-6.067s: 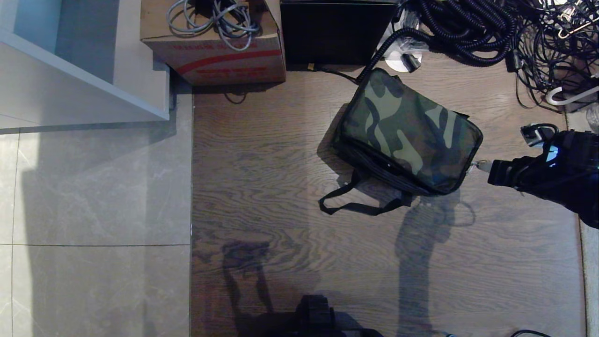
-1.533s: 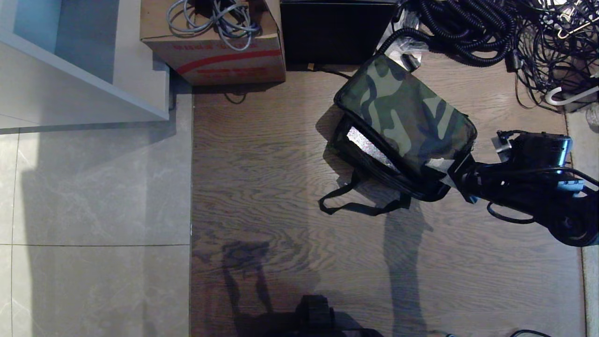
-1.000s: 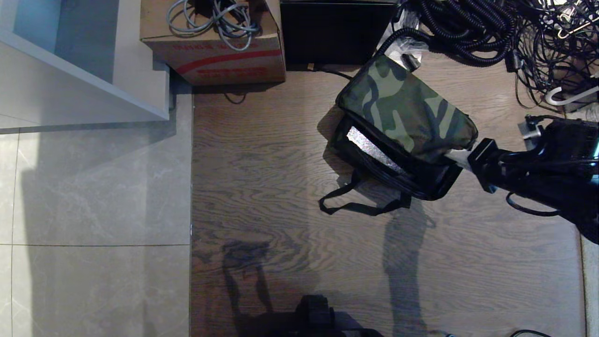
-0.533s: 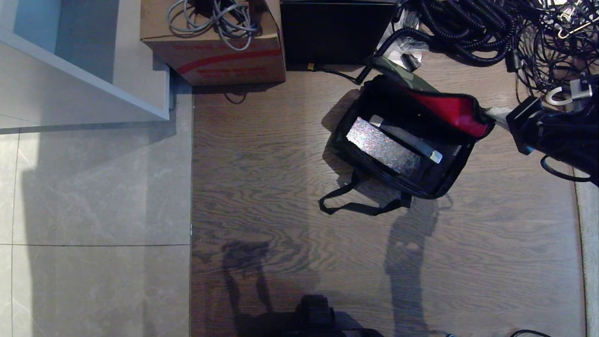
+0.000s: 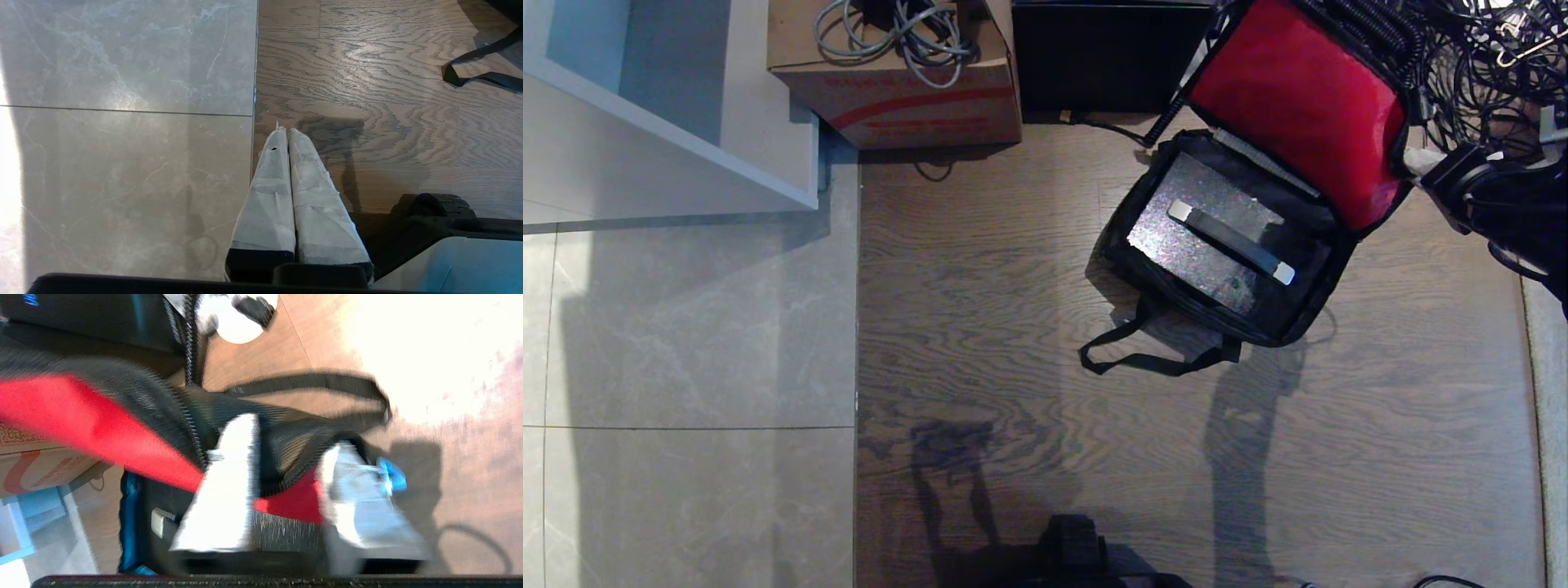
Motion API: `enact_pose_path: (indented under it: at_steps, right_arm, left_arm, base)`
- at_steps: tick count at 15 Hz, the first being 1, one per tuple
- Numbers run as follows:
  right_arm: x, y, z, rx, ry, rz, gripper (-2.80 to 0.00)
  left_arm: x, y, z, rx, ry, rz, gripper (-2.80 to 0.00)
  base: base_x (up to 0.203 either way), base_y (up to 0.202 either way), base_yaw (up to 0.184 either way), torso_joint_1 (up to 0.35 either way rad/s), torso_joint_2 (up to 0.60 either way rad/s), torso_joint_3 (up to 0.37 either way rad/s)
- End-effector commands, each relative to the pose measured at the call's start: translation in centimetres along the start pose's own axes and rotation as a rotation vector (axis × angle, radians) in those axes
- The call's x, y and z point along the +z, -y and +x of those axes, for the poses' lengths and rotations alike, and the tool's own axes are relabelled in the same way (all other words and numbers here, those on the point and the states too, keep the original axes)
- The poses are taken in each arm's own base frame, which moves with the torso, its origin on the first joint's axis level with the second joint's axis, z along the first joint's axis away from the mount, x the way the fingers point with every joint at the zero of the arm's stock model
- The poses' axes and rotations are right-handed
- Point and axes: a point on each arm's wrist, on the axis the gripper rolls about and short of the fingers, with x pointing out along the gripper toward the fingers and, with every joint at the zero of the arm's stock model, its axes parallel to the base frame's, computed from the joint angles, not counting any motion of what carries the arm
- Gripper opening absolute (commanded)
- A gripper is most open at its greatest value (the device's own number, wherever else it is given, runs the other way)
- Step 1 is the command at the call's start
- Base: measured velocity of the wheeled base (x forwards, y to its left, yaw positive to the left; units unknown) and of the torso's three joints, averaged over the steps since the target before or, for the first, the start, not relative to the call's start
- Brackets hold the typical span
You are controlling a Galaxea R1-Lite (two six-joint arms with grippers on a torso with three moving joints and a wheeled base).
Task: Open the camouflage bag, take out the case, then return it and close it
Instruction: Open the top of the storage box, then grip the handle
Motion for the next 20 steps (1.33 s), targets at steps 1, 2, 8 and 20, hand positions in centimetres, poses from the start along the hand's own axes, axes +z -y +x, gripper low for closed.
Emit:
enact_pose_path:
  at_steps: [1,2,8,20]
  right_arm:
    - [-0.3,1.0,0.5,0.004,0.03,-0.009,0.0]
    - [-0.1,1.5,0.6,0.003,0.056,-0.021,0.0]
    - [0.9,3.5,1.3,-0.033,0.158,-0.153,0.0]
    - [-4.7,-2.3,-17.5,-0.076,-0.267,-0.373,-2.8]
  left_arm:
    - [0.0,0.0,0.0,0.0,0.0,0.0,-2.8]
    - [0.0,0.0,0.0,0.0,0.0,0.0,-2.8]
    - [0.0,0.0,0.0,0.0,0.0,0.0,-2.8]
    - [0.0,0.0,0.0,0.0,0.0,0.0,-2.8]
  base:
    - [0.0,0.0,0.0,0.0,0.0,0.0]
    - [0.0,0.0,0.0,0.0,0.0,0.0]
    - [0.0,0.0,0.0,0.0,0.0,0.0]
    - [0.0,0.0,0.0,0.0,0.0,0.0]
